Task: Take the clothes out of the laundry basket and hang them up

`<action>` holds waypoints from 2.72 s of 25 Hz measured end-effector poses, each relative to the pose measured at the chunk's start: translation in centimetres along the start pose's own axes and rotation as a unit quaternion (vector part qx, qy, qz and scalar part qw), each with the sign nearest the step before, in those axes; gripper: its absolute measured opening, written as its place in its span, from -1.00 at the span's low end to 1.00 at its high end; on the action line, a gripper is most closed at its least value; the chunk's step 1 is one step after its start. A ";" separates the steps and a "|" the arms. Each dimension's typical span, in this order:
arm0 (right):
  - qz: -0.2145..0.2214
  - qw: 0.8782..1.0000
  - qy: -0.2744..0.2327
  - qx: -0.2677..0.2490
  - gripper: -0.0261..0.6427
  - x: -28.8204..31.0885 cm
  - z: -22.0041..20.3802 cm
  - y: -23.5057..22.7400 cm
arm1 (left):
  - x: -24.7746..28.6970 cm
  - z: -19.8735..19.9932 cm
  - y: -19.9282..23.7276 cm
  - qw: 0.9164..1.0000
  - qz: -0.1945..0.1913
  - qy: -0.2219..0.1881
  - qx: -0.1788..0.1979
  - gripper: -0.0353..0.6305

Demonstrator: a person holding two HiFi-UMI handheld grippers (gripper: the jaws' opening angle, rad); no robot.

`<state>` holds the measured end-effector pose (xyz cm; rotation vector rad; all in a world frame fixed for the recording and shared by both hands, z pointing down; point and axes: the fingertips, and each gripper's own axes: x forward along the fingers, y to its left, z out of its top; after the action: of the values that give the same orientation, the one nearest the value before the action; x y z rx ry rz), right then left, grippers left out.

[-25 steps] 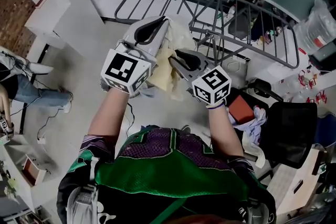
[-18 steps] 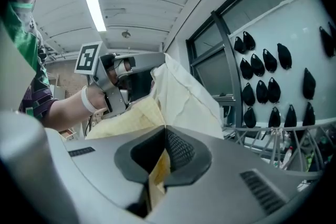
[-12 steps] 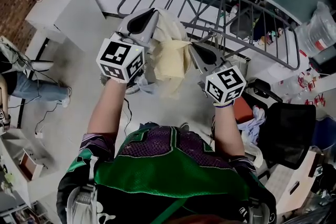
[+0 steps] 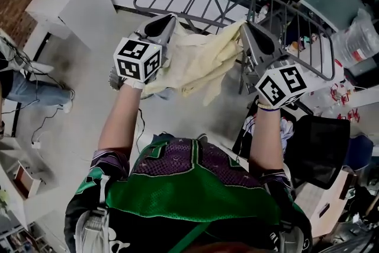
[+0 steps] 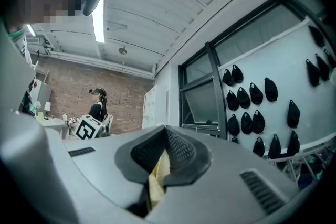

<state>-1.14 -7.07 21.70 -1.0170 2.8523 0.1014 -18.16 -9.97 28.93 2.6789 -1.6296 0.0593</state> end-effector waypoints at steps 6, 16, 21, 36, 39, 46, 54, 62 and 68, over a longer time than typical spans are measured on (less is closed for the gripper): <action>-0.011 0.999 -0.041 0.005 -0.92 0.5 4.2 0.4 | -0.6 -3.5 2.1 0.999 0.010 0.029 -0.024 -0.82; -0.031 0.998 -0.057 -0.009 -0.92 0.8 6.6 0.1 | -1.0 -9.5 1.9 0.996 -0.008 0.078 -0.038 -0.82; -0.073 0.995 -0.069 0.000 -0.92 -2.1 7.5 -3.8 | -1.6 -9.1 3.1 0.996 0.018 0.062 -0.057 -0.82; -0.036 0.993 -0.109 0.000 -0.92 -8.7 11.9 -9.4 | 1.7 -6.9 -0.7 0.996 0.044 0.062 -0.045 -0.50; -0.027 0.994 -0.101 -0.005 -0.92 -9.7 11.6 -10.0 | 2.0 -5.6 -2.6 0.997 0.041 0.047 -0.048 -0.50; -0.031 0.996 -0.088 -0.006 -0.92 -13.0 10.6 -12.2 | 6.4 -2.8 -17.6 0.993 -0.116 0.013 -0.036 -0.50; -0.100 0.991 -0.092 -0.001 -0.92 -17.4 10.6 -17.0 | 12.2 -8.7 -32.5 0.941 -0.331 0.069 -0.011 -0.50; -0.137 0.984 -0.111 0.010 -0.92 -21.0 13.1 -19.5 | 15.1 -10.5 -37.6 0.893 -0.442 0.085 0.018 -0.42; -0.145 0.984 -0.106 -0.001 -0.92 -21.4 13.0 -20.9 | 16.2 -10.7 -36.5 0.899 -0.429 0.090 0.030 -0.79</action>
<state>29.67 -8.51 10.99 -1.3215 2.4870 0.1758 21.38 -7.26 40.77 3.0456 -0.3079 0.3334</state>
